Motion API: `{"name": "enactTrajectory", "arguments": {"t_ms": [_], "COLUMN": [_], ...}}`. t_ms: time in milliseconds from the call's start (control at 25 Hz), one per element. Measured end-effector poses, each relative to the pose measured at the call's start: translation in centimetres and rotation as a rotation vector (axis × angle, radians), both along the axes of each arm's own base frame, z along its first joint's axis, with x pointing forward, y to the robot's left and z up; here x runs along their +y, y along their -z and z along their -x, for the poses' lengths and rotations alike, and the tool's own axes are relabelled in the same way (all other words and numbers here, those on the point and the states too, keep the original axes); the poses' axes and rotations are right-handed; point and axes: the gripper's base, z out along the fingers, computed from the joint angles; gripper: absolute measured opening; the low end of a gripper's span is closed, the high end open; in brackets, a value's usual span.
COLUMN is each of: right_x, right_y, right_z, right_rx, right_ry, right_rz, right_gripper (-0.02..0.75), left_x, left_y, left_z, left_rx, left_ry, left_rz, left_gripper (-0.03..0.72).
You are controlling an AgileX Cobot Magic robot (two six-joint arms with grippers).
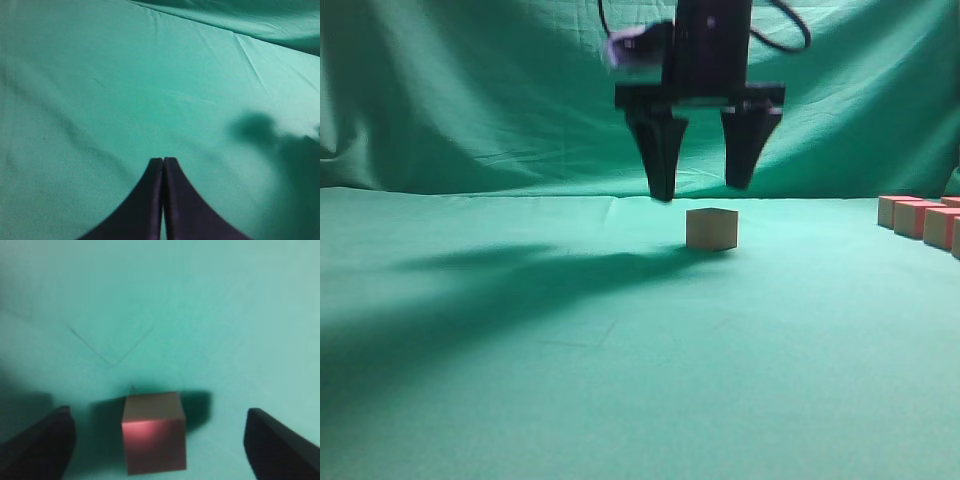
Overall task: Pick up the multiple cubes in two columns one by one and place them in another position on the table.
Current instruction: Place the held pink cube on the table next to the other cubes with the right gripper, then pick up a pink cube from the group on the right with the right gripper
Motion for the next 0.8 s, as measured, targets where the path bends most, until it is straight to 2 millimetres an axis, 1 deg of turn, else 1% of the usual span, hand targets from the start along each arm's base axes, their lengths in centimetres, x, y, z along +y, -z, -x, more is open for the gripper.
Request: {"name": "enactTrajectory", "arguments": {"t_ms": [40, 120, 160, 200, 280, 360, 400, 520, 600, 640, 720, 800], "right_x": [0.0, -0.3, -0.5, -0.7, -1.3, -2.1, -2.4, -4.1, -5.5, -6.3, -7.8, -9.4], "right_y": [-1.1, -3.4, -4.9, -6.4, -9.4, -12.9, -14.4, -19.3, -21.8, -23.0, -24.3, -24.3], "right_z": [0.1, 0.5, 0.8, 1.2, 2.2, 3.5, 4.1, 6.6, 8.2, 8.9, 10.3, 11.8], "right_rx": [-0.022, -0.063, -0.090, -0.117, -0.172, -0.238, -0.266, -0.375, -0.446, -0.487, -0.539, -0.558], "right_ry": [0.004, 0.009, 0.010, 0.010, 0.013, 0.013, 0.013, 0.021, 0.060, 0.082, 0.133, 0.178], "right_rz": [-0.014, -0.039, -0.055, -0.071, -0.104, -0.144, -0.161, -0.202, -0.210, -0.205, -0.179, -0.134], "right_gripper": [0.596, 0.595, 0.551, 0.545, 0.552, 0.552, 0.552, 0.552, 0.552, 0.552, 0.552, 0.552], "left_x": [0.0, 0.0, 0.0, 0.0, 0.0, 0.0, 0.0, 0.0, 0.0, 0.0, 0.0, 0.0], "left_y": [0.0, 0.0, 0.0, 0.0, 0.0, 0.0, 0.0, 0.0, 0.0, 0.0, 0.0, 0.0], "left_z": [0.0, 0.0, 0.0, 0.0, 0.0, 0.0, 0.0, 0.0, 0.0, 0.0, 0.0, 0.0], "left_rx": [0.000, 0.000, 0.000, 0.000, 0.000, 0.000, 0.000, 0.000, 0.000, 0.000, 0.000, 0.000], "left_ry": [0.000, 0.000, 0.000, 0.000, 0.000, 0.000, 0.000, 0.000, 0.000, 0.000, 0.000, 0.000], "left_rz": [0.000, 0.000, 0.000, 0.000, 0.000, 0.000, 0.000, 0.000, 0.000, 0.000, 0.000, 0.000], "left_gripper": [0.000, 0.000, 0.000, 0.000, 0.000, 0.000, 0.000, 0.000, 0.000, 0.000, 0.000, 0.000]}}
